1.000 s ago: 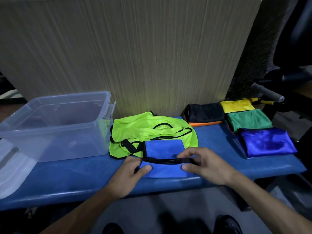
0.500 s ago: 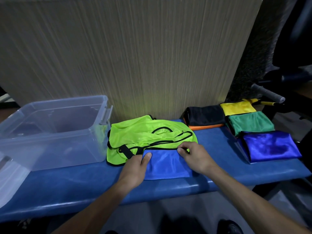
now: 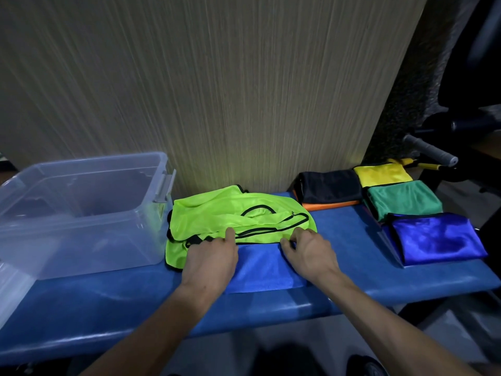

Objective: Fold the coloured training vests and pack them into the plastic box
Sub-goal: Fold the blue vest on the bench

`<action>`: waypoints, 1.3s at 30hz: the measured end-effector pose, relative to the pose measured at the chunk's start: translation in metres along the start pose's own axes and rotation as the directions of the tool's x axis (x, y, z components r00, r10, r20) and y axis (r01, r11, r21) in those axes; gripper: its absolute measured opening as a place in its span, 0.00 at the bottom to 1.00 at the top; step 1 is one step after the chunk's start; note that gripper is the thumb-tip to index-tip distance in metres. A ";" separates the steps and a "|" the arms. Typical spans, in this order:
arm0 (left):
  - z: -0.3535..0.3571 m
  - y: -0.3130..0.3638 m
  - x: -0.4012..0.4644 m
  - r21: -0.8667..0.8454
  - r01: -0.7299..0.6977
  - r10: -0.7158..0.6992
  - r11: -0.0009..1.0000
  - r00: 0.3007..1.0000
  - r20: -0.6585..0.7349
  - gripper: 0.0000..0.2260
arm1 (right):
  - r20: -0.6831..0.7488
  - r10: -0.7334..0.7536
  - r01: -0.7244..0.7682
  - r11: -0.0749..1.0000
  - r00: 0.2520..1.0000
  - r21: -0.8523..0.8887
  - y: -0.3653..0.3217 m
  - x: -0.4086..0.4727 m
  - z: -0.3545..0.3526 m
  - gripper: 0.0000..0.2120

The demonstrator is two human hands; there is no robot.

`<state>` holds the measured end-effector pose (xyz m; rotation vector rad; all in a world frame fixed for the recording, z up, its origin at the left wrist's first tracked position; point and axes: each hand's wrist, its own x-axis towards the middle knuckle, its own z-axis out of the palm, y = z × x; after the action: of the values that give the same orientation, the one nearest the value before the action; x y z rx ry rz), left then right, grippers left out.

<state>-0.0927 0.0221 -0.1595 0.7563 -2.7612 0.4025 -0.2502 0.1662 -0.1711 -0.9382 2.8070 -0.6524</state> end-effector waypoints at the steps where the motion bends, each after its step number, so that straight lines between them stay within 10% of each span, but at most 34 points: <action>1: 0.007 -0.001 0.000 -0.049 -0.082 0.077 0.995 0.993 -0.090 0.16 | 0.001 0.004 -0.004 1.000 1.000 0.000 -0.001 0.001 -0.001 0.17; 4: 0.026 -0.003 -0.008 -0.228 -0.360 0.331 0.905 0.931 -0.156 0.15 | -0.007 0.011 -0.011 0.999 1.000 0.036 -0.001 0.004 -0.005 0.16; 11: 0.048 -0.004 -0.025 -0.351 -0.314 0.362 0.882 0.929 0.079 0.31 | -0.028 0.121 -0.104 0.929 0.992 0.354 -0.002 0.004 -0.012 0.19; 19: 0.044 -0.001 -0.029 -0.381 -0.296 0.343 0.876 0.938 0.060 0.32 | 0.503 0.172 -0.475 0.669 0.847 0.571 0.002 -0.005 -0.032 0.23; 25: 0.041 0.000 -0.031 -0.342 -0.308 0.343 0.888 0.938 0.046 0.31 | 0.196 0.194 -0.260 0.873 0.961 0.413 -0.001 -0.009 -0.018 0.20; 39: 0.037 0.027 -0.041 -0.295 -0.285 0.314 0.912 0.948 0.053 0.33 | 0.088 0.195 -0.214 0.855 0.977 0.472 0.006 -0.011 -0.014 0.15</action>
<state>-0.0789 0.0508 -0.2122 0.2888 -2.9458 0.0163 -0.2477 0.1825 -0.1612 -0.5394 2.4699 -1.2043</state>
